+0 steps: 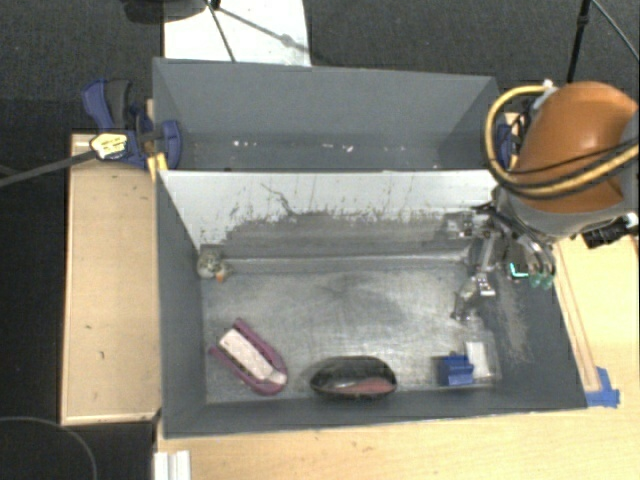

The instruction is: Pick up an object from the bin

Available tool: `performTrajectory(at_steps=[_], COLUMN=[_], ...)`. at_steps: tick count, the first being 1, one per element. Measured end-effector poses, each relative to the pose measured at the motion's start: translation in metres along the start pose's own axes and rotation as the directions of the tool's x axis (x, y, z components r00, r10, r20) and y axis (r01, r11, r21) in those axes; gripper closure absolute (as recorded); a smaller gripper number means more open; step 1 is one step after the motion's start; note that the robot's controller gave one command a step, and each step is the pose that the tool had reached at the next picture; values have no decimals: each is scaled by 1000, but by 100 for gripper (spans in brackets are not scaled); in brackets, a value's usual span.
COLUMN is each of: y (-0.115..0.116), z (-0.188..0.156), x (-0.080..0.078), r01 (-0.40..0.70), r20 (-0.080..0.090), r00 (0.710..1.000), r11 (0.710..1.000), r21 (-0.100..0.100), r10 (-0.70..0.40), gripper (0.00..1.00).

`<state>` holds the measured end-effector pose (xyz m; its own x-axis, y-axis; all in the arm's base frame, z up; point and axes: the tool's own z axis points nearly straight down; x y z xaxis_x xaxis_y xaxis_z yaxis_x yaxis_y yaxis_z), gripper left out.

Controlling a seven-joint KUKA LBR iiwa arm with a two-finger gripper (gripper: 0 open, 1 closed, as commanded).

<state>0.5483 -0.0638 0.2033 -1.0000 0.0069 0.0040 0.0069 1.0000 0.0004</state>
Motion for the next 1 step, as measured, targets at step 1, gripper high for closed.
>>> performTrajectory(at_steps=[1], y=[-23], z=[76], x=[67], r01=[29], r20=[-6], r00=[1000], r11=[1000], r21=[-1], r10=[-29], gripper=[0])
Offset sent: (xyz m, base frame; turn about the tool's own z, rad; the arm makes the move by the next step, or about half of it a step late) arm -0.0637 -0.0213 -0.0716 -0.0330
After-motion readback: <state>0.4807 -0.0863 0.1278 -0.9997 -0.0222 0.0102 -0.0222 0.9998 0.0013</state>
